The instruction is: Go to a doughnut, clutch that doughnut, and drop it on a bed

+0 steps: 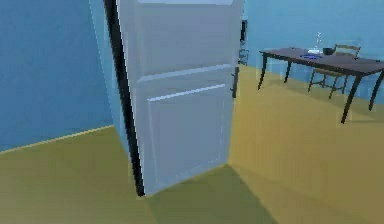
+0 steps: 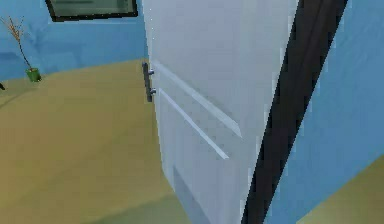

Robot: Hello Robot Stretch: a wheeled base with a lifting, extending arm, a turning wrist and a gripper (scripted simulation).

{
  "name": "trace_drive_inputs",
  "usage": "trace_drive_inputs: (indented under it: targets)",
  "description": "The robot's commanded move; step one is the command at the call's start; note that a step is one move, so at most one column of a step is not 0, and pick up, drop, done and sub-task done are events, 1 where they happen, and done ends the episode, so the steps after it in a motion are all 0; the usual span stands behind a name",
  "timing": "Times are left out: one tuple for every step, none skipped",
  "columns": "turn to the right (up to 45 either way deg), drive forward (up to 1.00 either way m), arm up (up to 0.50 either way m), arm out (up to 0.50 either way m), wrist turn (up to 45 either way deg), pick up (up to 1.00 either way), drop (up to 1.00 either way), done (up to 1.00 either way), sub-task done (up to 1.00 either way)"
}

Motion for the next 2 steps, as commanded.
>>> trace_drive_inputs:
  targets:
    - [0.0,0.05,0.0,0.0,0.0,0.0,0.0,0.0,0.0]
    - [45.0,0.0,0.0,0.0,0.0,0.0,0.0,0.0,0.0]
